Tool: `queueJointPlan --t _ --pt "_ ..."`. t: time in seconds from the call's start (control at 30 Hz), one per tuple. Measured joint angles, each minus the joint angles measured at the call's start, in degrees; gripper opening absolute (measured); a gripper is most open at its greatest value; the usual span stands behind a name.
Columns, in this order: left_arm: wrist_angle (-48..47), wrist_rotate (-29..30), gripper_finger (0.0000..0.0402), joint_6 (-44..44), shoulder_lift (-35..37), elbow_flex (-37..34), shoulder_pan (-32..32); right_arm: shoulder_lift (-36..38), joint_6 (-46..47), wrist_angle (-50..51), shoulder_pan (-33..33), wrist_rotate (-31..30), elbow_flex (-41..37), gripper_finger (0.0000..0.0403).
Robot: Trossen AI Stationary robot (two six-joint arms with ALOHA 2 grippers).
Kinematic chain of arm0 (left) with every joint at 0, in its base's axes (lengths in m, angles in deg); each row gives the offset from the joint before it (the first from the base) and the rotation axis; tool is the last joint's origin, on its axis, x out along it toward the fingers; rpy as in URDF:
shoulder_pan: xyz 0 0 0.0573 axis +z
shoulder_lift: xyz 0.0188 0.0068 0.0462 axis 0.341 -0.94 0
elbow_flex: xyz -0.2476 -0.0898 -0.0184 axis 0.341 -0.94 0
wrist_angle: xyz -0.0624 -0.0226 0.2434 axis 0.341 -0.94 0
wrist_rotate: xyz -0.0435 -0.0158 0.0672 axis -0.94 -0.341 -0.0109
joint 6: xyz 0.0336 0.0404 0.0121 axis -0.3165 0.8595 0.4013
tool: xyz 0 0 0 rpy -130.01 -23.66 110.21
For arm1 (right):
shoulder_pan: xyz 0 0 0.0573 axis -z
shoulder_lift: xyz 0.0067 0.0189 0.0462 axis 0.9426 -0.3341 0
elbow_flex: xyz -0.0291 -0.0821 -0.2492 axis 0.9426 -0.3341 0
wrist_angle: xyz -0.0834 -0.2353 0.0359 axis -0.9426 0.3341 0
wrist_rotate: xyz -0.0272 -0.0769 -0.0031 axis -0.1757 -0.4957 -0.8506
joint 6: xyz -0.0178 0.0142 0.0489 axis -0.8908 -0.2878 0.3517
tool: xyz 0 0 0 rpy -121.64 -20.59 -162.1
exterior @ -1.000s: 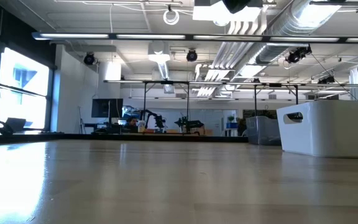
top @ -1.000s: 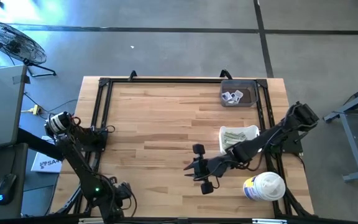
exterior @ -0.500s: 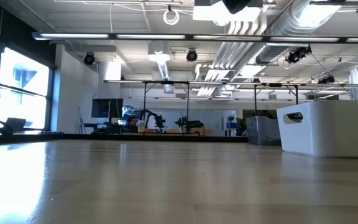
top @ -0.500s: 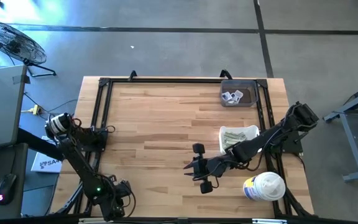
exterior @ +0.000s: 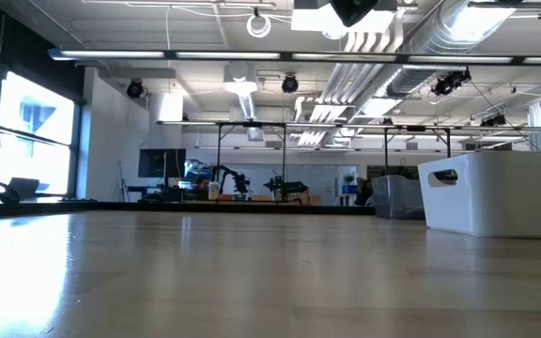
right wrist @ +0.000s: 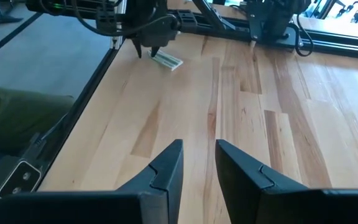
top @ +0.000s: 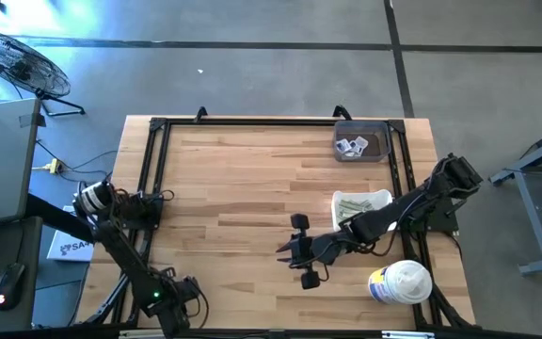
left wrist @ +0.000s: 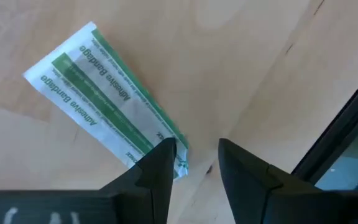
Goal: Pick & Place First Aid Supplies
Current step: Put the bandage into the white bin
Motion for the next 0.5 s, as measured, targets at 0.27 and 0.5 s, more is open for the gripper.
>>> queueJointPlan --t 0.27,0.5 --pt "-5.21 1.90 0.0127 0.87 -0.41 3.22 -0.04 0.00 0.06 0.00 0.33 0.06 -0.02 0.0087" --pt "-5.92 0.94 0.0127 -0.21 -0.60 3.24 -0.04 0.02 0.09 0.00 0.33 0.13 -0.02 0.0087"
